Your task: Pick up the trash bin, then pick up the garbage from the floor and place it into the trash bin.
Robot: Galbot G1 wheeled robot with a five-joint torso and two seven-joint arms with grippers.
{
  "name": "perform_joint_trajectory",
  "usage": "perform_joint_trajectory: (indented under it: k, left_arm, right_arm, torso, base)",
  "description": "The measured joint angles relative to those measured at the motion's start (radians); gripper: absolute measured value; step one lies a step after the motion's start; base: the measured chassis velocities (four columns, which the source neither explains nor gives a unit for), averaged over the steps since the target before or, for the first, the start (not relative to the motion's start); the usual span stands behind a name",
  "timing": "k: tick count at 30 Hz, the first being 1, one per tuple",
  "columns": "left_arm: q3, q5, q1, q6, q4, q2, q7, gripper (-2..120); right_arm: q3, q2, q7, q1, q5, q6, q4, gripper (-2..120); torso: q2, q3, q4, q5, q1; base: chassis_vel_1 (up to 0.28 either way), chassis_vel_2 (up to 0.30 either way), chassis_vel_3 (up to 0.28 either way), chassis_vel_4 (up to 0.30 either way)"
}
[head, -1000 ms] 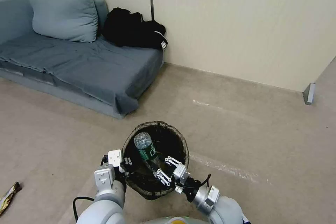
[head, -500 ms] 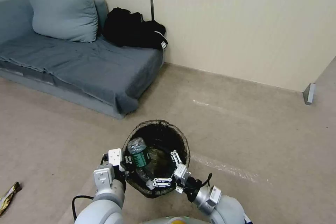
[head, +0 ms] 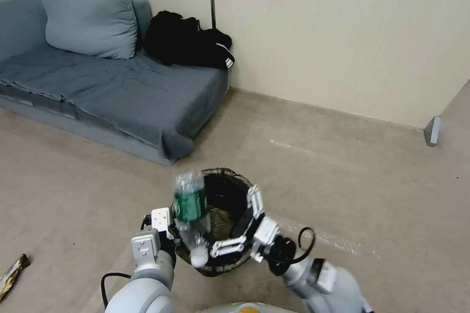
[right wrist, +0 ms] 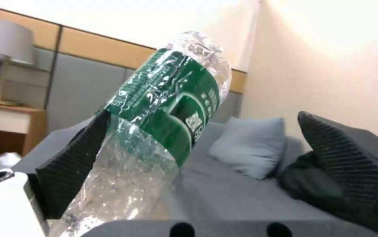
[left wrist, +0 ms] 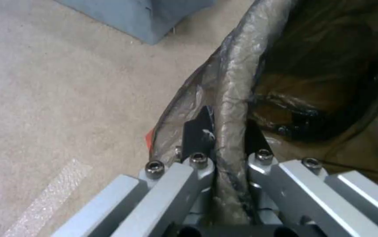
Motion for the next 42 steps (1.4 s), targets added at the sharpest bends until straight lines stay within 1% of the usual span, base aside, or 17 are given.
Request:
perform_joint_trajectory:
  k: [4, 6, 7, 9, 15, 25, 28, 31, 33, 34, 35, 36, 37, 38, 41, 42]
  left_arm:
    - [0.009, -0.002, 0.008, 0.0, -0.008, -0.002, 0.0, 0]
    - [0.018, 0.0, 0.02, 0.0, -0.014, -0.005, 0.001, 0]
    - [0.018, 0.0, 0.02, 0.0, -0.014, -0.005, 0.001, 0]
    - [0.019, 0.005, 0.029, -0.001, -0.018, -0.006, 0.002, 0]
    - [0.013, 0.006, 0.032, -0.001, -0.023, -0.003, 0.004, 0]
    - [0.012, 0.006, 0.027, -0.001, -0.023, -0.006, 0.005, 0]
    - [0.013, 0.006, 0.022, -0.001, -0.02, -0.007, 0.006, 0]
    - [0.013, 0.006, 0.021, -0.001, -0.02, -0.008, 0.006, 0]
    - [0.009, 0.005, 0.015, 0.0, -0.021, -0.007, 0.006, 0]
    - [0.009, 0.005, 0.015, 0.0, -0.021, -0.007, 0.006, 0]
    - [0.007, 0.005, 0.015, 0.0, -0.021, -0.007, 0.006, 0]
    - [0.005, 0.006, 0.013, 0.0, -0.023, -0.007, 0.007, 0]
    - [0.004, 0.007, 0.012, 0.0, -0.024, -0.007, 0.007, 0]
    - [0.004, 0.007, 0.012, 0.0, -0.024, -0.007, 0.007, 0]
    - [0.002, 0.016, 0.005, -0.003, -0.024, -0.007, 0.007, 0]
    - [0.002, 0.016, 0.005, -0.003, -0.024, -0.007, 0.007, 0]
  right_arm:
    - [0.009, -0.001, 0.011, 0.007, 0.001, 0.0, -0.021, 100]
    - [0.008, 0.008, 0.017, 0.021, 0.0, 0.002, -0.064, 100]
    - [0.008, 0.008, 0.017, 0.021, 0.0, 0.002, -0.064, 100]
    - [0.002, 0.022, 0.019, 0.04, -0.006, 0.002, -0.102, 100]
    - [-0.002, 0.032, 0.019, 0.058, -0.01, 0.006, -0.139, 100]
    - [-0.011, 0.02, 0.037, 0.051, -0.004, 0.007, -0.164, 100]
    - [-0.015, 0.011, 0.044, 0.036, -0.014, 0.011, -0.209, 100]
    - [-0.015, 0.006, 0.044, 0.029, -0.016, 0.014, -0.22, 100]
    - [-0.021, -0.032, 0.096, 0.001, -0.029, -0.012, -0.246, 100]
    - [-0.021, -0.032, 0.096, 0.001, -0.029, -0.012, -0.246, 100]
    - [-0.02, -0.042, 0.124, -0.007, -0.037, -0.03, -0.246, 100]
    - [-0.019, -0.058, 0.17, -0.021, -0.053, -0.068, -0.236, 100]
    - [-0.017, -0.066, 0.195, -0.028, -0.058, -0.095, -0.225, 100]
    - [-0.017, -0.066, 0.195, -0.028, -0.058, -0.095, -0.225, 100]
    - [-0.015, -0.094, 0.268, -0.049, -0.062, -0.194, -0.183, 100]
    - [-0.015, -0.094, 0.268, -0.049, -0.062, -0.194, -0.183, 100]
  torso:
    - [0.0, 0.0, 0.0001, -0.0001, 0.0]
    - [0.0, 0.0, 0.0, -0.0001, 0.0]
    - [0.0, 0.0, 0.0, -0.0001, 0.0]
    - [0.0, 0.0, 0.0002, -0.0001, 0.0]
    - [0.0, 0.0, 0.0001, 0.0, 0.0]
    - [0.0, 0.0, 0.0001, -0.0001, 0.0]
    - [0.0, 0.0, 0.0001, -0.0001, 0.0]
    - [0.0, 0.0, 0.0001, -0.0001, 0.0]
    - [0.0, 0.0, 0.0001, 0.0001, 0.0]
    - [0.0, 0.0, 0.0001, 0.0001, 0.0]
    - [0.0, 0.0, 0.0001, 0.0, 0.0]
    - [0.0, 0.0, 0.0, 0.0001, 0.0]
    - [0.0, 0.0, 0.0, 0.0, 0.0]
    - [0.0, 0.0, 0.0, 0.0, 0.0]
    - [0.0, 0.0, 0.0001, -0.0001, 0.0]
    - [0.0, 0.0, 0.0001, -0.0001, 0.0]
  base:
    - [0.0, 0.0, 0.0, 0.0]
    - [0.0, 0.0, 0.0, 0.0]
    - [0.0, 0.0, 0.0, 0.0]
    - [0.0, 0.0, 0.0, 0.0]
    - [0.0, 0.0, 0.0, 0.0]
    - [0.0, 0.0, 0.0, 0.0]
    - [0.0, 0.0, 0.0, 0.0]
    - [0.0, 0.0, 0.0, 0.0]
    - [0.0, 0.0, 0.0, 0.0]
    - [0.0, 0.0, 0.0, 0.0]
    - [0.0, 0.0, 0.0, 0.0]
    - [0.0, 0.0, 0.0, 0.0]
    - [0.0, 0.0, 0.0, 0.0]
    - [0.0, 0.0, 0.0, 0.0]
    - [0.0, 0.0, 0.0, 0.0]
    - [0.0, 0.0, 0.0, 0.0]
